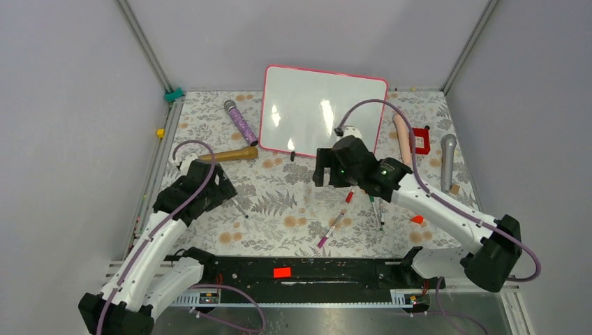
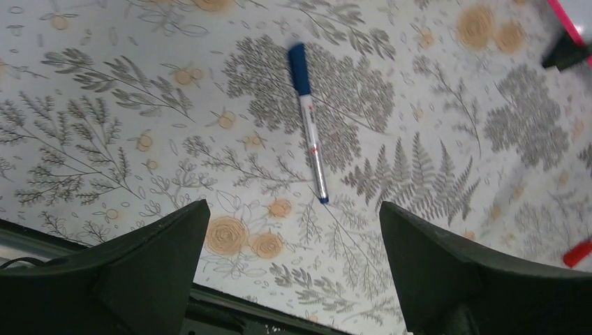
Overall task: Write a sentence on the whiteboard
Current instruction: Open the whiteboard marker at the center of the board.
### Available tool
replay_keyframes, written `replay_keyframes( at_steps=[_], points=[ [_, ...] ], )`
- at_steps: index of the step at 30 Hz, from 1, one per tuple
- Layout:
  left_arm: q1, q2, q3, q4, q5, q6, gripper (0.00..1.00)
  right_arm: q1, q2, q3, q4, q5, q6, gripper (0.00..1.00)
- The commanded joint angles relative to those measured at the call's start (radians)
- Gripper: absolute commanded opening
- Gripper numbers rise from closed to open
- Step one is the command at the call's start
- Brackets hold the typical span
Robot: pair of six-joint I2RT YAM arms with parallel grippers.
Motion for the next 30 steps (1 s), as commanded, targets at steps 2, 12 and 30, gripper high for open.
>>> replay_keyframes(
  at_steps=[2,12,30],
  points=[
    [0.121,0.068,-0.003,0.072,-0.075,-0.037,0.91,0.12,0.11,0.154,0.046,0.059,-0.106,0.89],
    [0.206,0.367,0.014,0.204,-0.043,-0.105,0.83,0.15,0.13,0.199,0.016,0.09,-0.233,0.86],
    [0.206,0.718,0.085,0.414,-0.021,-0.129,0.55,0.15,0.029,0.093,0.072,0.151,-0.25,0.84]
  ],
)
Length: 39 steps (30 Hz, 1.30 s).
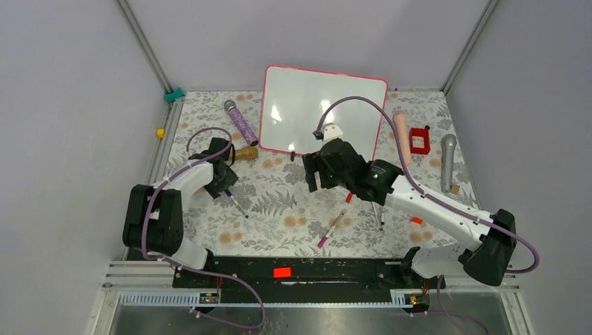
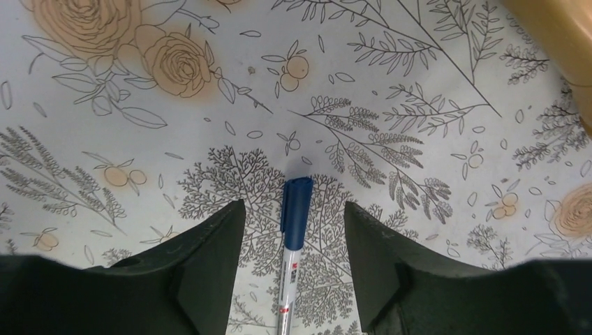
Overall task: Write a sentence on the whiteboard
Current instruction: Open the whiteboard marker at the center of the board.
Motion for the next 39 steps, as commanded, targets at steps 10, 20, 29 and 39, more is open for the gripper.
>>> replay_keyframes(
  at_steps=[10,20,29,39],
  points=[
    [0.016,0.041,-0.042,0.087,0.03,-0.054,0.07,0.002,-0.015,-0.004,0.039,0.031,0.024,0.84],
    [0.051,-0.307,-0.013,-0.068,0.328,-0.206,0.0,0.002,-0.002,0.005,0.189,-0.137,0.193,0.83],
    [0.044,-0.367,-0.03,0.02,0.722,-0.562,0.0,0.039,0.062,0.074,0.325,-0.19,0.397,0.82],
    [0.009,-0.407,0.074,0.002,0.721,-0.658,0.0,0.1,0.18,0.146,0.324,-0.091,0.456,0.74]
  ],
)
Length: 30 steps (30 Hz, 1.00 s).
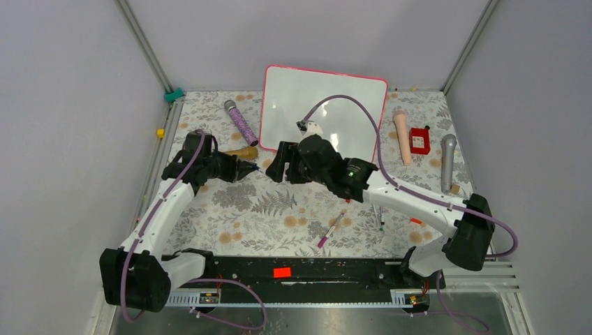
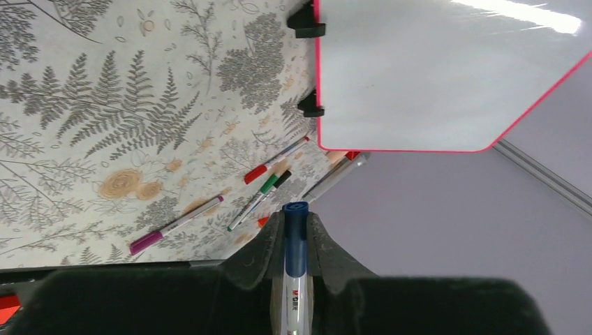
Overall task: Write a sentence on the whiteboard
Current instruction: Open the whiteboard marker at the center of the board.
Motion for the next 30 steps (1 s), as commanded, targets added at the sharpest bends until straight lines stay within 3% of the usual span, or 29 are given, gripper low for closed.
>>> replay_keyframes(
  at_steps=[1,4,13,30],
  points=[
    [-0.014,-0.043,0.048,0.016,0.027,-0.128,0.0,0.029,0.05,0.078,0.046,0.068,0.046,0.73],
    [-0.026,-0.064,0.037,0.017,0.003,-0.143,0.0,0.037,0.092,0.111,0.049,0.075,0.063,0.69],
    [-0.029,-0.097,-0.011,0.048,-0.008,-0.162,0.0,0.045,0.157,0.163,0.016,0.093,0.121,0.39],
    [-0.029,-0.12,-0.052,0.087,-0.001,-0.212,0.0,0.058,0.12,0.072,0.029,0.121,0.198,0.42]
  ],
)
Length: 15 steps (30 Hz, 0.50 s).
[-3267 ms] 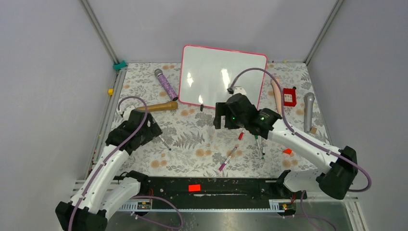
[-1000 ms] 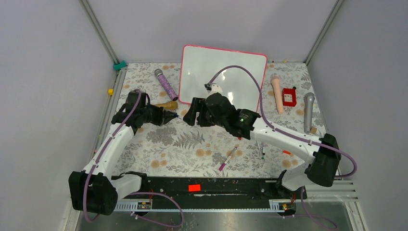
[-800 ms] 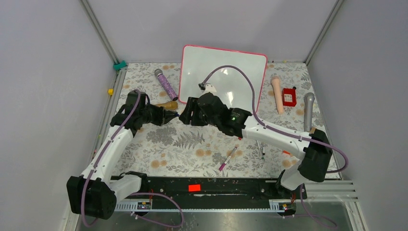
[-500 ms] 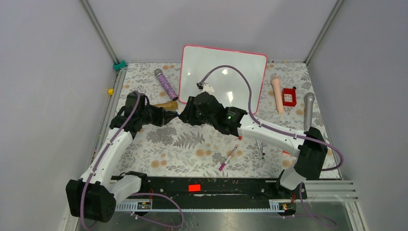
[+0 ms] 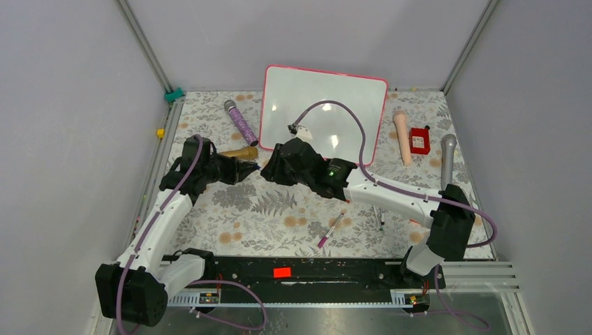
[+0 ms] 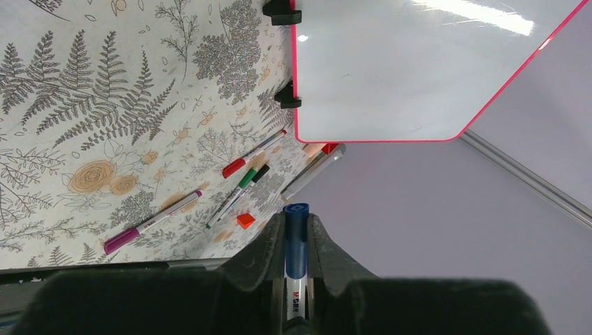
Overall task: Write a sentence on the whiteboard
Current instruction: Open the whiteboard marker at the center of the board.
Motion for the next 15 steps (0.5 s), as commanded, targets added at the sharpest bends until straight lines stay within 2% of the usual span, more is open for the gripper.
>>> replay_keyframes(
  at_steps=[1,2,4,6,8,15],
  points=[
    [-0.003,-0.017,-0.002,0.024,0.004,-0.117,0.0,0.016,-0.034,-0.021,0.012,0.048,0.036,0.42],
    [-0.003,-0.016,-0.002,0.024,0.004,-0.116,0.0,0.017,-0.036,-0.023,0.012,0.049,0.037,0.4],
    [-0.005,-0.015,-0.004,0.024,0.003,-0.114,0.0,0.017,-0.038,-0.026,0.015,0.053,0.038,0.31],
    [-0.005,-0.014,-0.007,0.024,0.006,-0.115,0.0,0.019,-0.04,-0.026,0.018,0.059,0.036,0.29],
    [-0.005,-0.014,-0.008,0.025,0.006,-0.114,0.0,0.019,-0.043,-0.027,0.024,0.065,0.032,0.29],
    [-0.009,-0.008,-0.01,0.025,0.007,-0.116,0.0,0.019,-0.048,-0.028,0.03,0.075,0.033,0.4]
  ],
)
